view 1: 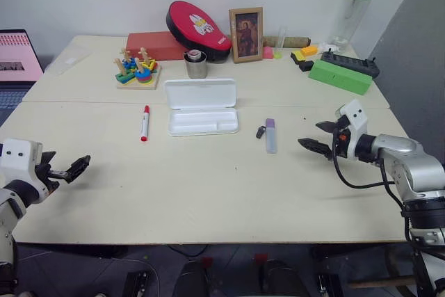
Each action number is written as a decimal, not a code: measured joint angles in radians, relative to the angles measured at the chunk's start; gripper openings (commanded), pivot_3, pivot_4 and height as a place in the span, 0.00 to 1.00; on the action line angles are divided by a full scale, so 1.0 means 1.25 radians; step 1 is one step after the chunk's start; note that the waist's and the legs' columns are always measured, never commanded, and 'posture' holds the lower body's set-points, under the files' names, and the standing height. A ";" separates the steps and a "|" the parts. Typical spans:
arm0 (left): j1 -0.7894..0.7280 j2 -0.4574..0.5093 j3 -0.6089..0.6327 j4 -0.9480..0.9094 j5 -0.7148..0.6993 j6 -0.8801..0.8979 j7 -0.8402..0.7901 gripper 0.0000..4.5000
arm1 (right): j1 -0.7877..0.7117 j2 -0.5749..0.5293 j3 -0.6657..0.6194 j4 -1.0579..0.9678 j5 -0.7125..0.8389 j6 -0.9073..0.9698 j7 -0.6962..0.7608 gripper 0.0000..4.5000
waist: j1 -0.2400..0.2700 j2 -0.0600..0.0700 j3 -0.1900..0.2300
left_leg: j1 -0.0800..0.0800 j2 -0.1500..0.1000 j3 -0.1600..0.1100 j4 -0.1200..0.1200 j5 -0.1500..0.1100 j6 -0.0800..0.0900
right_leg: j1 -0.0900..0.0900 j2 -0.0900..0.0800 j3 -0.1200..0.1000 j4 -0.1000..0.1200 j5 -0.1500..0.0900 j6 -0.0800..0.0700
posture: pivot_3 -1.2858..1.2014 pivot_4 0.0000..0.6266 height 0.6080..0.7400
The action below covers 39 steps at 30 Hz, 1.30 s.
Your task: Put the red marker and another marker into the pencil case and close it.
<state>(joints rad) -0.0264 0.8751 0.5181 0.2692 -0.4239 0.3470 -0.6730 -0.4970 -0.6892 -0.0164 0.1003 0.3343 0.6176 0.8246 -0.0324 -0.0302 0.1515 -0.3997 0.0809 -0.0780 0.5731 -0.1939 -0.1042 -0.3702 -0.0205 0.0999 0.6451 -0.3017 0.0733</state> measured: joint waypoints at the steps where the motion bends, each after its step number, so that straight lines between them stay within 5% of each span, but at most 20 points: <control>1: 0.000 0.002 0.000 0.000 0.001 0.000 -0.004 1.00 | 0.000 0.000 0.000 0.002 0.000 0.000 0.001 0.99 | 0.000 0.000 0.000 | 0.000 0.000 0.000 0.000 0.000 0.000 | 0.000 0.000 0.000 0.000 0.000 0.000 | 0.52 0.24 1.00; 39: 0.038 -0.043 0.007 -0.157 -0.013 0.082 -0.049 1.00 | -0.014 0.018 0.045 0.019 -0.006 -0.018 0.072 0.99 | 0.000 0.000 0.000 | 0.000 0.000 0.000 0.001 0.000 0.000 | 0.001 0.000 0.000 0.001 0.000 0.000 | 0.52 0.24 1.00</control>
<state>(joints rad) 0.0214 0.8210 0.5266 0.0732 -0.4408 0.4501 -0.7347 -0.5149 -0.6669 0.0402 0.1235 0.3272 0.5949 0.9145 -0.0329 -0.0297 0.1518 -0.3993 0.0810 -0.0778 0.5739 -0.1939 -0.1041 -0.3695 -0.0205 0.1000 0.6460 -0.3016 0.0735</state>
